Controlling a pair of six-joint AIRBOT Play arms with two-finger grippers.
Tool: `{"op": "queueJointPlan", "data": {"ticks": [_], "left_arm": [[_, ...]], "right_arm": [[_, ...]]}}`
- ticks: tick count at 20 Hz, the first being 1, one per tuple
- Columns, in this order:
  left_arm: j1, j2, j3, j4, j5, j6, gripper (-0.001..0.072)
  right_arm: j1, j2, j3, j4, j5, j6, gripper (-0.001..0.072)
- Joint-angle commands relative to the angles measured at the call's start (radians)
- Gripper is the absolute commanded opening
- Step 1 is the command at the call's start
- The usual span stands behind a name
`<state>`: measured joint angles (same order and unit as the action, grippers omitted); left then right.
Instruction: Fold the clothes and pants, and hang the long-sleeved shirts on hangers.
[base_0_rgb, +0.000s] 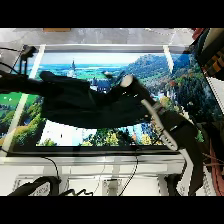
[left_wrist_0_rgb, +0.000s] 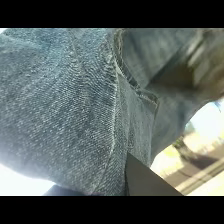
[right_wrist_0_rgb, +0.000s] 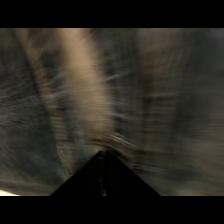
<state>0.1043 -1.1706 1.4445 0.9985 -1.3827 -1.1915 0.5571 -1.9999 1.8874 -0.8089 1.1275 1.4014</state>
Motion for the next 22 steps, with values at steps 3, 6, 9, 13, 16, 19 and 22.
{"op": "queueJointPlan", "data": {"ticks": [3, 6, 9, 13, 16, 19, 22], "left_arm": [[0.038, 0.061, 0.031, 0.042, -0.014, -0.025, 0.0022], [0.021, 0.034, 0.029, 0.025, -0.014, -0.026, 0.0023], [-0.018, -0.022, 0.029, -0.056, -0.013, -0.026, 0.0022], [-0.127, -0.16, 0.029, -0.188, 0.0, -0.051, 0.0022], [-0.256, -0.296, 0.029, -0.219, 0.087, -0.071, 0.0022], [-0.371, -0.405, 0.03, -0.411, 0.207, -0.088, 0.0022], [-0.47, -0.48, 0.03, -0.582, 0.389, -0.087, 0.0022]], "right_arm": [[0.27, -0.034, -0.012, 0.029, -0.214, -0.003, 0.0054], [0.261, -0.026, -0.011, -0.154, -0.158, 0.053, 0.0054], [0.16, 0.005, -0.011, -0.321, -0.102, 0.076, 0.0054], [-0.058, 0.071, -0.011, -0.367, -0.016, 0.076, 0.0055], [-0.212, 0.121, -0.007, -0.366, 0.046, 0.076, 0.0055], [-0.334, 0.167, -0.007, -0.366, 0.08, 0.075, 0.0055], [-0.415, 0.197, -0.007, -0.367, 0.085, 0.075, 0.0056]]}}
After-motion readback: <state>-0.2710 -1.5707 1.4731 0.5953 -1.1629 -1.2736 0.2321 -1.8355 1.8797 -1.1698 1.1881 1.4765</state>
